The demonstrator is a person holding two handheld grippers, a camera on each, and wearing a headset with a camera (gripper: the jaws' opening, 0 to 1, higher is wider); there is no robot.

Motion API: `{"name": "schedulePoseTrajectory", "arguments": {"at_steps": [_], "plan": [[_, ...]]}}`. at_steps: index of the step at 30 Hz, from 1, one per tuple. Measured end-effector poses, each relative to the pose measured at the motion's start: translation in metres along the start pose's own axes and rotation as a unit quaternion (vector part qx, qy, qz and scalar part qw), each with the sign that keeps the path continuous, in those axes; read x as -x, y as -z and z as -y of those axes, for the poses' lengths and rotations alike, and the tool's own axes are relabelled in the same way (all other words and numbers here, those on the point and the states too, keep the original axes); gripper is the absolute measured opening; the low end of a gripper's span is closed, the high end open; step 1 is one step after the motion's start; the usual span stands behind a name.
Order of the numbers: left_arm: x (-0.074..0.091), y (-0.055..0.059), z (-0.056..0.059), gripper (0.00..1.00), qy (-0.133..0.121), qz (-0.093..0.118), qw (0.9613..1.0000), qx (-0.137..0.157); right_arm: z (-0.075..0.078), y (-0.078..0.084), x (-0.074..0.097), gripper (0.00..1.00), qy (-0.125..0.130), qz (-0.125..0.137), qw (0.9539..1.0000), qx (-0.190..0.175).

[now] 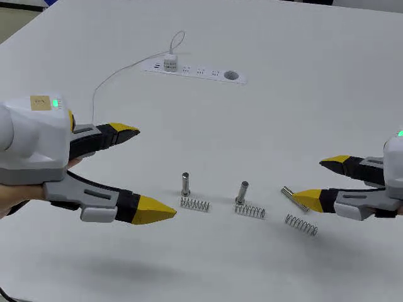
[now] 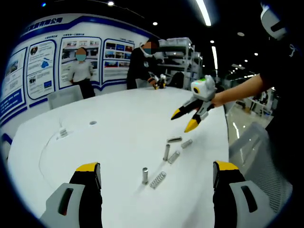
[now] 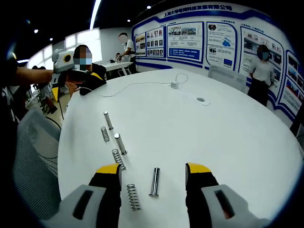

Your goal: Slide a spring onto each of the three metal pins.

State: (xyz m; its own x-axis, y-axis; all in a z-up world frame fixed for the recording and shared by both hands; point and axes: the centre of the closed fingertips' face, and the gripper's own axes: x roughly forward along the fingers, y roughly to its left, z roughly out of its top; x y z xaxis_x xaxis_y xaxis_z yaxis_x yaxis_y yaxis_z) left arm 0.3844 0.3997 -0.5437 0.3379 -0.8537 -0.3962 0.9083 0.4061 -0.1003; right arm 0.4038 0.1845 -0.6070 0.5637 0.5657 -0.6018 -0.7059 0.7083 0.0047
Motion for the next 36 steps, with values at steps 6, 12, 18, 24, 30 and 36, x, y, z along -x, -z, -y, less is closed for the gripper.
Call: {"name": "schedulePoseTrajectory", "arguments": {"at_steps": [6, 12, 18, 24, 30, 36], "plan": [[-0.002, 0.003, -0.001, 0.99, -0.001, -0.004, 1.0, 0.003, 0.001, 0.009, -0.016, 0.49, -0.003, -0.02, 0.9998, 0.0], [-0.002, 0.002, -0.002, 0.99, -0.005, -0.004, 1.0, 0.0, 0.006, 0.014, -0.029, 0.44, 0.008, -0.034, 0.9994, 0.001], [0.0, 0.002, -0.006, 0.98, -0.012, -0.006, 0.9999, -0.003, 0.006, 0.024, -0.037, 0.38, 0.002, -0.053, 0.9986, -0.001], [0.005, 0.001, -0.009, 0.98, -0.02, -0.001, 0.9998, 0.0, 0.008, 0.033, -0.044, 0.31, -0.002, -0.076, 0.9971, 0.006], [0.005, 0.003, -0.009, 0.97, -0.021, -0.002, 0.9998, 0.003, 0.011, 0.037, -0.048, 0.28, 0.004, -0.087, 0.9962, 0.002], [0.003, 0.004, -0.008, 0.97, -0.019, -0.002, 0.9998, 0.005, 0.011, 0.04, -0.051, 0.23, 0.003, -0.097, 0.9952, 0.005]]}}
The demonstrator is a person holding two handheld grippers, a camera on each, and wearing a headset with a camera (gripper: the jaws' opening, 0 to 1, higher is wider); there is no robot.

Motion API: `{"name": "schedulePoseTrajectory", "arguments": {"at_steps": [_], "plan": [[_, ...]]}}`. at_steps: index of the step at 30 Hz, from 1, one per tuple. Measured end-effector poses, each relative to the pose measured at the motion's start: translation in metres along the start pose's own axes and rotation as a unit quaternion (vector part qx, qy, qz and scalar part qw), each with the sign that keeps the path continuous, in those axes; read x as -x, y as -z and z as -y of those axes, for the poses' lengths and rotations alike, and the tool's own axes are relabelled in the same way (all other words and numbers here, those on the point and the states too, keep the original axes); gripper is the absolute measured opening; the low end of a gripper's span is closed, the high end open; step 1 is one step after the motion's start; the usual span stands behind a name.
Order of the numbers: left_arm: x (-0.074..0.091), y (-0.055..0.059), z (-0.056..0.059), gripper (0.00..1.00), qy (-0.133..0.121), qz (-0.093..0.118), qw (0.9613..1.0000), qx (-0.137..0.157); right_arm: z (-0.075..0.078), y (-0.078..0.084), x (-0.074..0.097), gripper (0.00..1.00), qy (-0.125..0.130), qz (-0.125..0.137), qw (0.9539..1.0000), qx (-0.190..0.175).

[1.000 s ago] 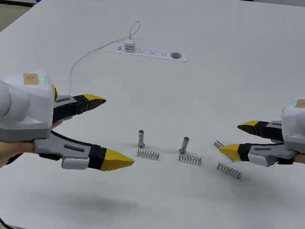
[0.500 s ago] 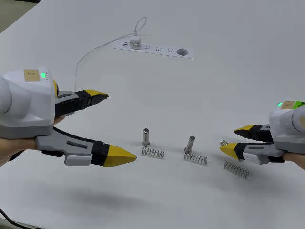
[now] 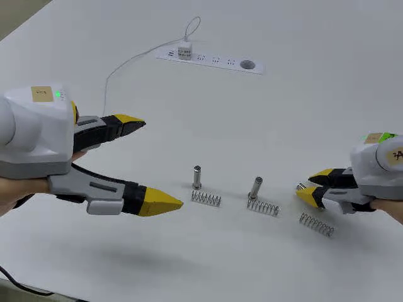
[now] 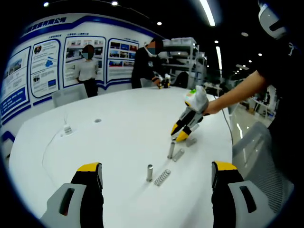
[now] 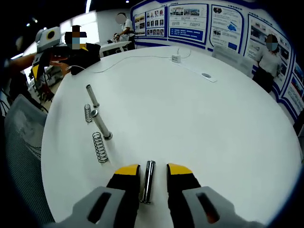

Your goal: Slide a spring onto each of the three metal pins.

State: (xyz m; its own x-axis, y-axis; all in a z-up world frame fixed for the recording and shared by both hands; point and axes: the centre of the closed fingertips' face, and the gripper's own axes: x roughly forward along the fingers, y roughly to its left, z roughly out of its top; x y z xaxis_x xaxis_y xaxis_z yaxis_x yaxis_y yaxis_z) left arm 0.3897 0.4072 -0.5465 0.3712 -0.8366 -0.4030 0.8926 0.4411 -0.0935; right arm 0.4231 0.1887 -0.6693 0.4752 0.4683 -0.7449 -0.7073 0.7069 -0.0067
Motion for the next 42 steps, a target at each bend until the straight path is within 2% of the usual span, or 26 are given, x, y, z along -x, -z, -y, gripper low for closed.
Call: {"name": "schedulePoseTrajectory", "arguments": {"at_steps": [9, 16, 22, 26, 37, 42], "plan": [[0.0, -0.001, -0.002, 0.98, -0.002, 0.002, 1.0, 0.0, -0.006, 0.002, -0.007, 0.18, -0.005, -0.013, 0.9999, 0.007], [0.002, -0.001, -0.004, 0.97, -0.005, 0.002, 1.0, 0.001, -0.01, -0.002, -0.006, 0.1, -0.011, -0.01, 0.9999, -0.004], [0.003, -0.004, -0.007, 0.97, -0.008, 0.006, 1.0, 0.0, -0.009, -0.002, -0.005, 0.1, -0.012, -0.017, 0.9997, -0.015], [0.003, -0.005, -0.006, 0.97, -0.007, 0.006, 1.0, -0.002, -0.008, 0.0, -0.004, 0.1, -0.012, -0.029, 0.9995, -0.005], [0.0, -0.004, -0.005, 0.97, -0.003, 0.005, 1.0, -0.002, -0.008, 0.002, -0.005, 0.09, -0.011, -0.034, 0.9993, -0.011], [0.001, -0.006, -0.006, 0.97, -0.005, 0.007, 1.0, -0.003, -0.01, 0.001, -0.005, 0.08, -0.008, -0.041, 0.999, 0.018]]}}
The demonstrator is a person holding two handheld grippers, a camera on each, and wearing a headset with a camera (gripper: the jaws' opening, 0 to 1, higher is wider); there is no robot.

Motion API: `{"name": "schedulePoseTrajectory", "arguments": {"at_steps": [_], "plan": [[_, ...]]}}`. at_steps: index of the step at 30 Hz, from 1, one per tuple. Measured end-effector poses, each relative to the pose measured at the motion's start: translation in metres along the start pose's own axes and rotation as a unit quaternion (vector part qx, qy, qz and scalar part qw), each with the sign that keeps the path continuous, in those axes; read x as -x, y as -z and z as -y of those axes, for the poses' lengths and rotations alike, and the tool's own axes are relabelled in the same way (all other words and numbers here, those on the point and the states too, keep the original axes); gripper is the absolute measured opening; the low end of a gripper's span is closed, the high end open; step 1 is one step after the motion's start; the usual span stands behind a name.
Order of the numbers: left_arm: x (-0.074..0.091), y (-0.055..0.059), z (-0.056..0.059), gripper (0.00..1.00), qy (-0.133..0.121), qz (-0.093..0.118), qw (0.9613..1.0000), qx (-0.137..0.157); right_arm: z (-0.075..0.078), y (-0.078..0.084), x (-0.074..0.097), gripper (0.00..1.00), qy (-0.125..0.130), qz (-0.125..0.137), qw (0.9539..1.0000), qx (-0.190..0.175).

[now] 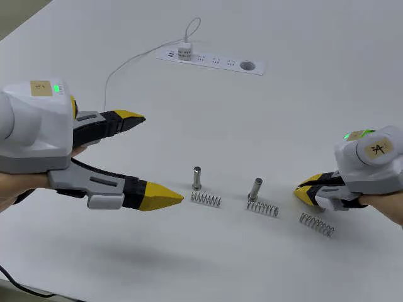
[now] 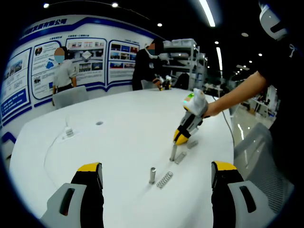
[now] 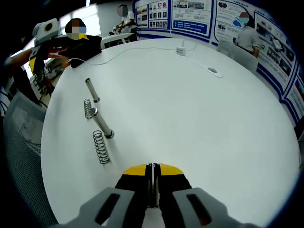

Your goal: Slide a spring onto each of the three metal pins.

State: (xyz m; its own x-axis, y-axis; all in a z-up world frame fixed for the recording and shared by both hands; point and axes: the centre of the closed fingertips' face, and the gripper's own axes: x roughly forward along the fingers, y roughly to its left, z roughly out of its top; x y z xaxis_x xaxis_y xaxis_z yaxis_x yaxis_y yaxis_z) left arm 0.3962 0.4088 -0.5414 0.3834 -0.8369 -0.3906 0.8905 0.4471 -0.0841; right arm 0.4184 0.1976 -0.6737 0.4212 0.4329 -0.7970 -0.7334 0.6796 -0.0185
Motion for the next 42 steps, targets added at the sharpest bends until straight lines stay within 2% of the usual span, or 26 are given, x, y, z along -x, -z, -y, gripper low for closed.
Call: {"name": "schedulePoseTrajectory", "arguments": {"at_steps": [20, 42], "plan": [[0.001, -0.005, 0.005, 0.96, 0.001, 0.005, 1.0, -0.004, 0.005, -0.012, 0.017, 0.07, 0.012, 0.039, 0.9992, -0.006], [0.007, -0.011, 0.01, 0.96, 0.0, 0.008, 0.9999, -0.014, 0.002, -0.015, 0.035, 0.07, 0.012, 0.08, 0.9966, -0.011]]}}
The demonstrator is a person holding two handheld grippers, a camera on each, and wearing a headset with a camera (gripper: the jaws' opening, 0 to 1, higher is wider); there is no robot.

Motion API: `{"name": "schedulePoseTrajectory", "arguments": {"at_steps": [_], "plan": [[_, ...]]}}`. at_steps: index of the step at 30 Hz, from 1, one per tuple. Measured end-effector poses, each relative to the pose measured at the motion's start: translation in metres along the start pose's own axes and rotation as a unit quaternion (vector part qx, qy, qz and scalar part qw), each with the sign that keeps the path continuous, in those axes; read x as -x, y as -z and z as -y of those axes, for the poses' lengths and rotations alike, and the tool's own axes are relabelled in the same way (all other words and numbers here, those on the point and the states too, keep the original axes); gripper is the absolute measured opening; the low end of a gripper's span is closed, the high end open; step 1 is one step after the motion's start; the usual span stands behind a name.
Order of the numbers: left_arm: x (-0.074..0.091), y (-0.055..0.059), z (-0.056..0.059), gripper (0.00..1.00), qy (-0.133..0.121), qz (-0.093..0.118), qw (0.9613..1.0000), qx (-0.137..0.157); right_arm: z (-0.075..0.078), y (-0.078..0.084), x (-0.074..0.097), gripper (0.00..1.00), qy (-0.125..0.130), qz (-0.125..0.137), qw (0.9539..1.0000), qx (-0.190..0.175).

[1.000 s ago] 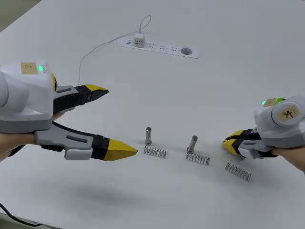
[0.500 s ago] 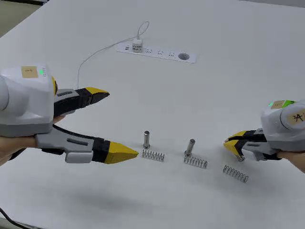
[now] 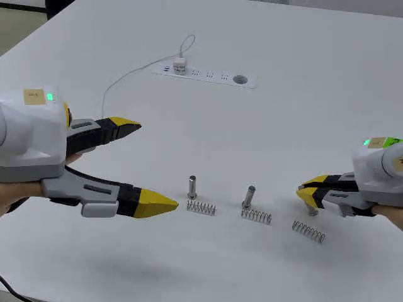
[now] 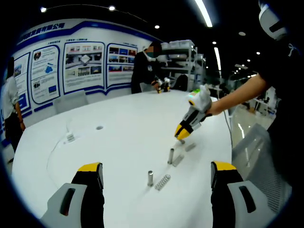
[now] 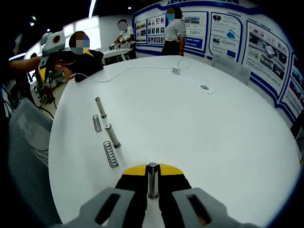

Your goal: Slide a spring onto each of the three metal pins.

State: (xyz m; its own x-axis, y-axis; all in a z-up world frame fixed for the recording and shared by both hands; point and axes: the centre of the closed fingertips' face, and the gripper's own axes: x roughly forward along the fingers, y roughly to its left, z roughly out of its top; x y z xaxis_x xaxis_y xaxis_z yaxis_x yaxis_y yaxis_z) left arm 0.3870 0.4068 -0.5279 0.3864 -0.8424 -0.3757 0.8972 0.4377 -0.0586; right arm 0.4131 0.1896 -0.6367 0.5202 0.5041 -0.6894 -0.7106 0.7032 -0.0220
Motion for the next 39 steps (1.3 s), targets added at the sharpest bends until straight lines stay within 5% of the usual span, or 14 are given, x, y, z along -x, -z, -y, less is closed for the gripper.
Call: {"name": "schedulePoseTrajectory", "arguments": {"at_steps": [17, 28, 39], "plan": [[-0.001, -0.005, 0.006, 0.96, 0.003, 0.003, 1.0, -0.005, -0.001, 0.006, 0.023, 0.08, 0.019, 0.046, 0.9984, -0.028], [0.0, -0.003, 0.014, 0.96, 0.007, -0.003, 0.9999, -0.009, -0.002, 0.016, 0.032, 0.08, 0.026, 0.051, 0.998, -0.027], [0.001, -0.01, 0.016, 0.96, 0.007, 0.004, 0.9999, -0.009, 0.003, 0.007, 0.039, 0.12, 0.033, 0.071, 0.9956, -0.051]]}}
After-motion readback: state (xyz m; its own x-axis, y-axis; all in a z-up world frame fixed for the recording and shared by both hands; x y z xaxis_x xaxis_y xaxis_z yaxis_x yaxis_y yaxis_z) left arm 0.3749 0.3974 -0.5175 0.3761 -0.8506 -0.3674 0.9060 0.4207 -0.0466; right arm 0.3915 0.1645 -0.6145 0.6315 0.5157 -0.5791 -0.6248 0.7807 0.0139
